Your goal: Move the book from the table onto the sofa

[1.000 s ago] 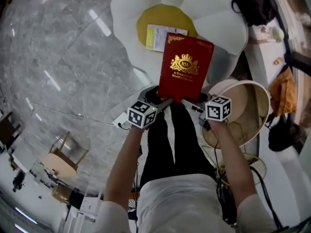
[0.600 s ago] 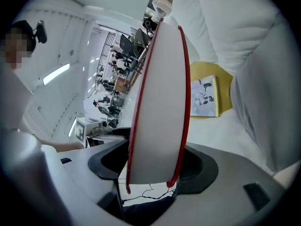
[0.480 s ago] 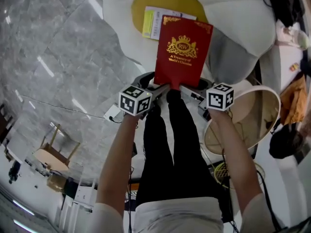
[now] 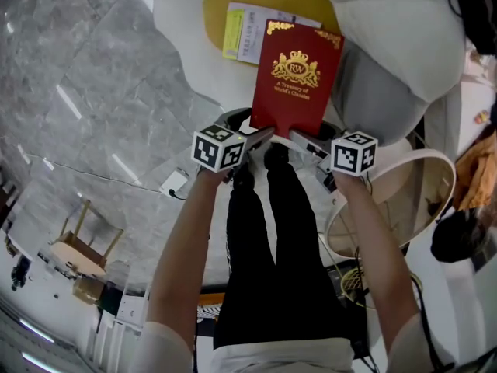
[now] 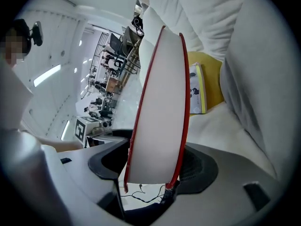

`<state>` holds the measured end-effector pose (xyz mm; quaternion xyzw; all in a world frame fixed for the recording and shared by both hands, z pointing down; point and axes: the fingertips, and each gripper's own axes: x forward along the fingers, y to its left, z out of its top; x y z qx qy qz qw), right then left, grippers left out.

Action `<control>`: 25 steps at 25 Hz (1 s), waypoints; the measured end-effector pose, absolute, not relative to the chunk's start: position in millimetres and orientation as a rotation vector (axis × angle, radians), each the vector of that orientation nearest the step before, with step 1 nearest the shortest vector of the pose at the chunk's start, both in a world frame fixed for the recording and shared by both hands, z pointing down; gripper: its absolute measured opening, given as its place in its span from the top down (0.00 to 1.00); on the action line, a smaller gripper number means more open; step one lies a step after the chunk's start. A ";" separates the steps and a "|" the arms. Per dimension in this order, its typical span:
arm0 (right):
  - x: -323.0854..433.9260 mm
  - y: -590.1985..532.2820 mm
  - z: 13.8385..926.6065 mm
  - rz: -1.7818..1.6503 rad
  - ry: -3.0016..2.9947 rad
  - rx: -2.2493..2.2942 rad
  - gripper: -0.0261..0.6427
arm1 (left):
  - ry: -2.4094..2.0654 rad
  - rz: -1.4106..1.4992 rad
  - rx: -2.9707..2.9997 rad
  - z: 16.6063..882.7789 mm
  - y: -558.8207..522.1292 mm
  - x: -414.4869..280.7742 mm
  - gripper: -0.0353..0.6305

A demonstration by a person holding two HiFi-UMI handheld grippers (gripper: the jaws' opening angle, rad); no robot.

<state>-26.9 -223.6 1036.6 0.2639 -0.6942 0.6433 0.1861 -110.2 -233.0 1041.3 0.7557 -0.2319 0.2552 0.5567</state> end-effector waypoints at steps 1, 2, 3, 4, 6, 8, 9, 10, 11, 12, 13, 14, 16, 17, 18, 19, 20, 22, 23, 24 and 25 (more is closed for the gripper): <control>-24.5 -225.0 1042.6 1.813 -1.949 0.755 0.48 | -0.539 0.601 1.783 1048.0 -234.6 -107.8 0.47; -21.9 -225.7 1048.6 1.816 -1.943 0.766 0.48 | -0.531 0.600 1.783 1054.5 -235.7 -105.2 0.47; -19.3 -225.4 1054.4 1.819 -1.935 0.777 0.48 | -0.522 0.602 1.784 1060.8 -235.8 -102.6 0.47; -17.0 -224.4 1059.9 1.822 -1.926 0.787 0.48 | -0.513 0.607 1.784 1066.9 -235.2 -100.2 0.47; -13.7 -222.9 1070.2 1.823 -1.913 0.805 0.48 | -0.499 0.620 1.785 1078.6 -233.7 -96.8 0.47; -11.0 -222.8 1079.3 1.816 -1.904 0.825 0.48 | -0.490 0.631 1.783 1089.5 -232.5 -94.2 0.47; -9.9 -222.7 1082.9 1.810 -1.898 0.835 0.48 | -0.486 0.636 1.781 1094.3 -231.3 -93.1 0.47; -9.2 -222.4 1086.1 1.800 -1.894 0.844 0.48 | -0.482 0.643 1.778 1098.7 -229.9 -92.1 0.47; -8.7 -222.1 1089.0 1.783 -1.890 0.849 0.48 | -0.479 0.652 1.777 1102.6 -228.6 -91.5 0.47; -8.3 -221.6 1091.8 1.763 -1.887 0.853 0.48 | -0.476 0.662 1.776 1106.3 -227.5 -91.1 0.47; -7.8 -221.2 1094.5 1.745 -1.881 0.859 0.48 | -0.472 0.672 1.776 1109.7 -226.5 -90.7 0.47; -7.3 -221.0 1096.9 1.732 -1.870 0.872 0.48 | -0.469 0.683 1.775 1112.9 -225.4 -90.3 0.47; -5.6 -220.6 1102.0 1.712 -1.835 0.911 0.48 | -0.461 0.702 1.767 1118.9 -222.4 -88.8 0.47; -4.1 -220.3 1104.7 1.701 -1.816 0.933 0.48 | -0.459 0.708 1.760 1121.5 -220.8 -87.6 0.47; -2.2 -220.3 1107.2 1.692 -1.798 0.953 0.48 | -0.461 0.711 1.753 1123.5 -219.7 -86.2 0.47; -0.2 -220.9 1108.9 1.686 -1.784 0.974 0.48 | -0.468 0.708 1.745 1124.8 -219.4 -84.7 0.48; 1.7 -222.2 1109.1 1.679 -1.775 0.994 0.48 | -0.480 0.697 1.734 1125.1 -219.7 -82.9 0.48; 4.9 -224.8 1106.4 1.651 -1.772 1.026 0.48 | -0.519 0.661 1.711 1123.9 -221.7 -80.3 0.48; 7.2 -225.4 1104.8 1.627 -1.772 1.038 0.48 | -0.542 0.645 1.703 1123.1 -222.8 -80.0 0.48; 9.9 -225.7 1103.1 1.603 -1.770 1.049 0.48 | -0.559 0.635 1.699 1122.3 -223.0 -80.2 0.48; 12.6 -225.8 1101.2 1.585 -1.766 1.062 0.48 | -0.566 0.631 1.697 1121.4 -222.2 -80.6 0.48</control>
